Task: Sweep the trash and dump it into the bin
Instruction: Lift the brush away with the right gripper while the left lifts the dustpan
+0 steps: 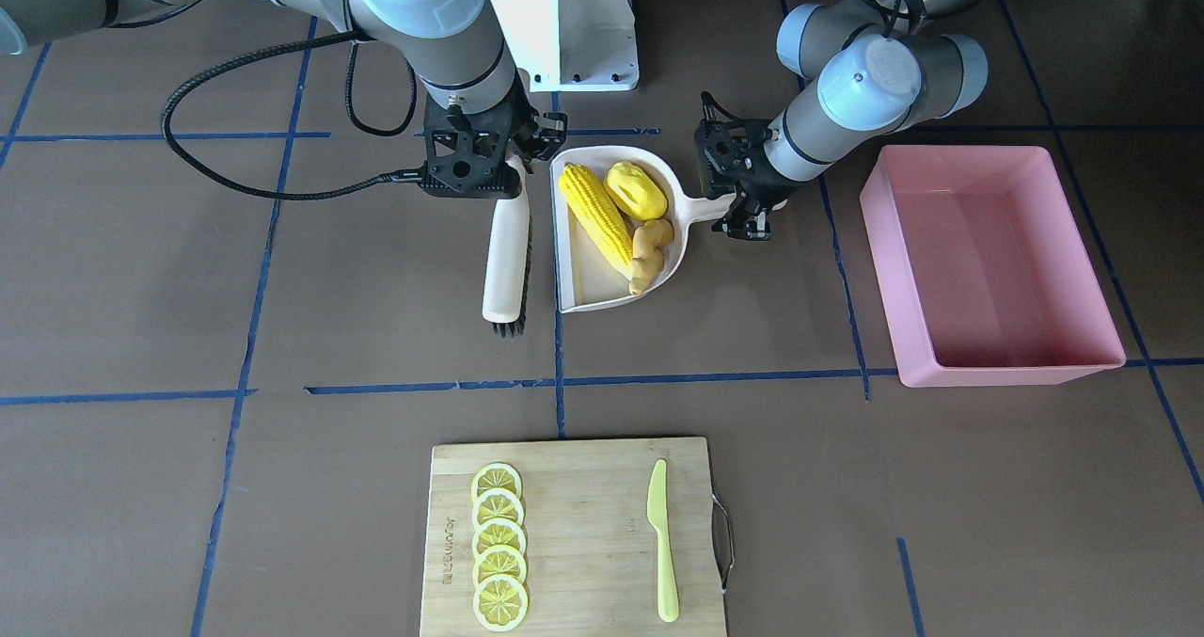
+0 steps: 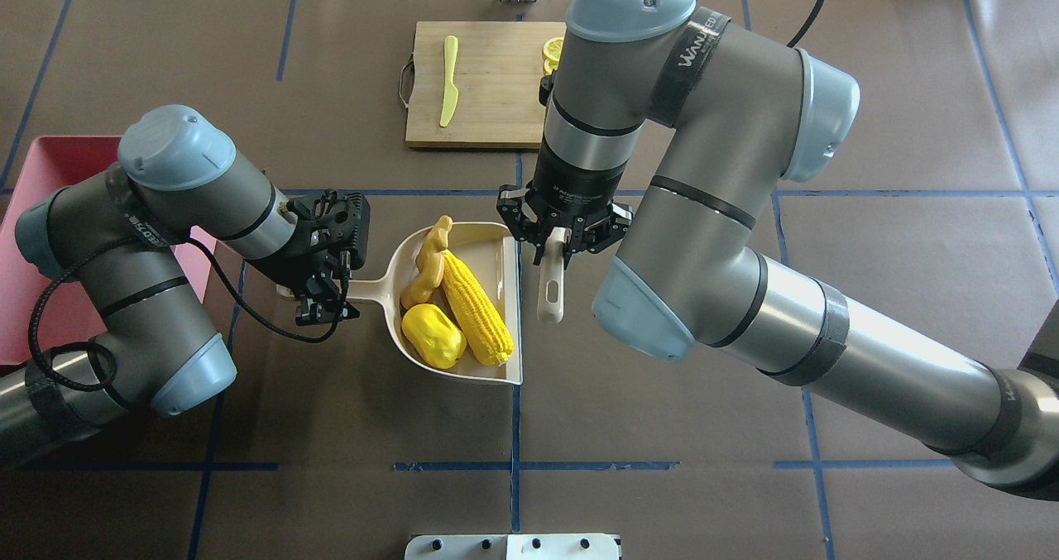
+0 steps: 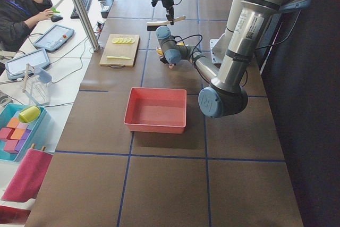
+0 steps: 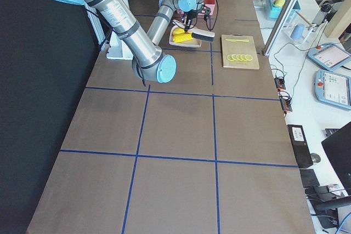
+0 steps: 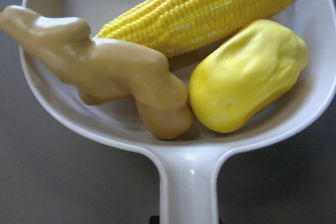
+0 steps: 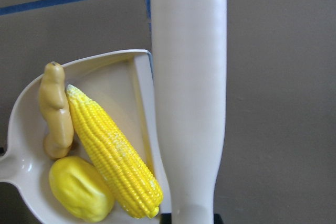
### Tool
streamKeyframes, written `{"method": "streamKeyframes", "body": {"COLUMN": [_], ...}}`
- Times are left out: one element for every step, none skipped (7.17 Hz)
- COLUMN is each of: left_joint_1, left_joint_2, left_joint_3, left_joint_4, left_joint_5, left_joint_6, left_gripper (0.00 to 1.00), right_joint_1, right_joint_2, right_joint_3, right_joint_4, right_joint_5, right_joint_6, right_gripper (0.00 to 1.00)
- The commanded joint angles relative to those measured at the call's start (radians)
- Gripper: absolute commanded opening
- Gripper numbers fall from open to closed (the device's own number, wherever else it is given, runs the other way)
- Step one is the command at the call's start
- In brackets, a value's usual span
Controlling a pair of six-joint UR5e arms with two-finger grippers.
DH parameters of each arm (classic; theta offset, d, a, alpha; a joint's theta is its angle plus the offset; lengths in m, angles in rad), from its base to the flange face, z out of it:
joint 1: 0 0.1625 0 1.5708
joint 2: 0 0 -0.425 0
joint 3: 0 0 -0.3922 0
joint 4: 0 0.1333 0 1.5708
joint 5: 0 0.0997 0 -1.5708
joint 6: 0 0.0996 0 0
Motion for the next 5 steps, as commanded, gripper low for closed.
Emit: {"method": "streamKeyframes", "body": {"left_joint_1": [-0.054,-0.095,-0.132,-0.157,-0.189], "left_joint_2": [0.002,0.013,0.018,0.069,0.111], "left_joint_3": [-0.007,-0.01,-0.036,-0.097,-0.159], "left_joint_4": [-0.063,-0.064,-0.058,-0.054,-0.045], "left_joint_5": [-0.049,-0.079,-0.107,-0.104,-0.106], "left_joint_6": [-0.055,-0.06,-0.068,-0.155,-0.174], "left_gripper": [0.0,0.0,0.0,0.0,0.0], "right_joint_1": [0.035,0.05,0.055,0.055,0.057], "right_joint_2": [-0.098,-0.134,-0.145,-0.147,-0.153], "right_joint_3": [0.106,0.154,0.174,0.174,0.174], "right_joint_4": [-0.054,-0.107,-0.15,-0.155,-0.156], "right_joint_5": [-0.013,-0.03,-0.043,-0.054,-0.056], "right_joint_6": [-0.005,-0.046,-0.077,-0.078,-0.083], "right_gripper": [0.0,0.0,0.0,0.0,0.0]}}
